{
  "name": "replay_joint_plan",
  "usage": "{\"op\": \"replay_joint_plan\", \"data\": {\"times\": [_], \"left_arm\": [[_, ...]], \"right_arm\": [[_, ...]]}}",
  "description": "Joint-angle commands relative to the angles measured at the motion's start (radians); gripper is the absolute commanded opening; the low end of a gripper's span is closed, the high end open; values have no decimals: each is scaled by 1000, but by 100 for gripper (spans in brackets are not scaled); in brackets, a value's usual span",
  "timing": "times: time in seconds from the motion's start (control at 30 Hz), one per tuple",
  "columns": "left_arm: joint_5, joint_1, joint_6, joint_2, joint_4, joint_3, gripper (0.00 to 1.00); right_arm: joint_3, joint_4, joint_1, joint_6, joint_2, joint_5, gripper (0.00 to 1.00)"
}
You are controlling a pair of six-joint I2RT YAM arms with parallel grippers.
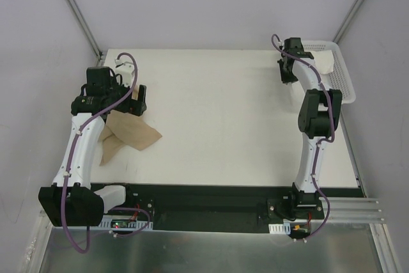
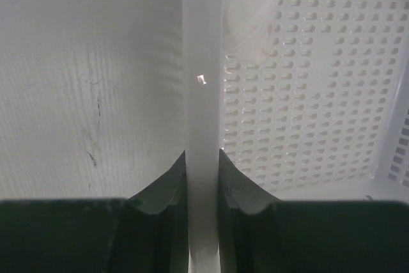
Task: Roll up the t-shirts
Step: Move the bin to the corner of the board.
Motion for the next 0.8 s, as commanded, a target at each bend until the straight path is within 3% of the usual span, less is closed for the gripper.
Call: {"op": "replay_joint_plan", "data": {"times": [0.0,0.3,0.4,0.43,0.47,0.57,0.7,0.77], "left_arm": [[1,6,27,-30,-3,-21,99],[-63,6,71,-50,-3,-89,99],[-106,7,116,-34,-17,-107,99],[-122,6,128,-27,-26,-109,99],[-138,4,139,-14,-29,-113,99],[-220,4,183,38,-23,-135,99],[-255,3,235,160,-22,-133,80],[-240,-2,258,194,-20,-147,79]], "right_arm": [[34,13,-21,-93,32,-17,1],[66,39,-15,-113,50,-4,1],[78,22,-9,-133,21,-35,32],[74,7,-8,-131,-31,-65,48],[53,1,-6,-127,-60,-95,54],[-4,-15,12,-99,-192,-177,66],[-145,-7,72,-84,-382,-180,71],[-210,2,118,-79,-489,-183,72]]}}
